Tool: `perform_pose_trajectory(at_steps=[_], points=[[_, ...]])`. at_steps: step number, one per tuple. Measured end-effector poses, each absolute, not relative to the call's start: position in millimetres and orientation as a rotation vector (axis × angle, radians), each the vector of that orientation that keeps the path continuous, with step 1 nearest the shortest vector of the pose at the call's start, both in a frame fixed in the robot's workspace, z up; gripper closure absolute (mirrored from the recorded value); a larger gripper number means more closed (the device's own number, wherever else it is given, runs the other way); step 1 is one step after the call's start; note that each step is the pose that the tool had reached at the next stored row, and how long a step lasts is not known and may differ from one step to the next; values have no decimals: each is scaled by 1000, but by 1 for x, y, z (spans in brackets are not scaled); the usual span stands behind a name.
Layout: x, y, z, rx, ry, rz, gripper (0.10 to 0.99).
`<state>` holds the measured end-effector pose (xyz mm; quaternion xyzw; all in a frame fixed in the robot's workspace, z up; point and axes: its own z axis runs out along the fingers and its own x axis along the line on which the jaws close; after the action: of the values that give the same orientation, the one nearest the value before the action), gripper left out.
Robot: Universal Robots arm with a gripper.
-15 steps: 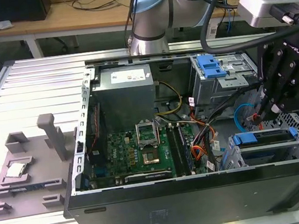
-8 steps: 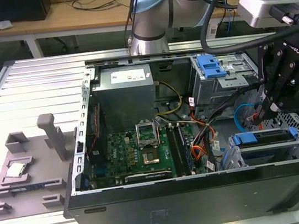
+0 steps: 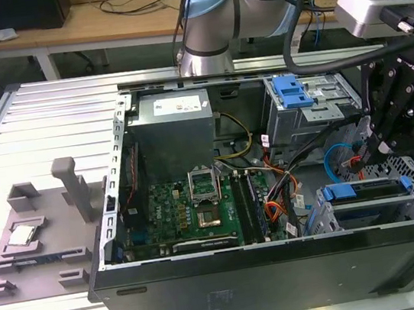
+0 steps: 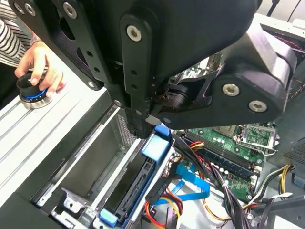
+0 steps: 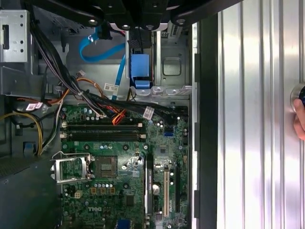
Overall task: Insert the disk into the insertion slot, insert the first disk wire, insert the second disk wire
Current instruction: 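Insert the disk into the insertion slot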
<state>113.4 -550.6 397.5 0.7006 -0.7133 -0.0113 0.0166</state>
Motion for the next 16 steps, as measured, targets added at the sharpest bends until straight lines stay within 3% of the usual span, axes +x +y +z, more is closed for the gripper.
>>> perform_pose_trajectory(at_steps=[16], points=[[142, -548, 391, 2177, -2216, -36, 980]])
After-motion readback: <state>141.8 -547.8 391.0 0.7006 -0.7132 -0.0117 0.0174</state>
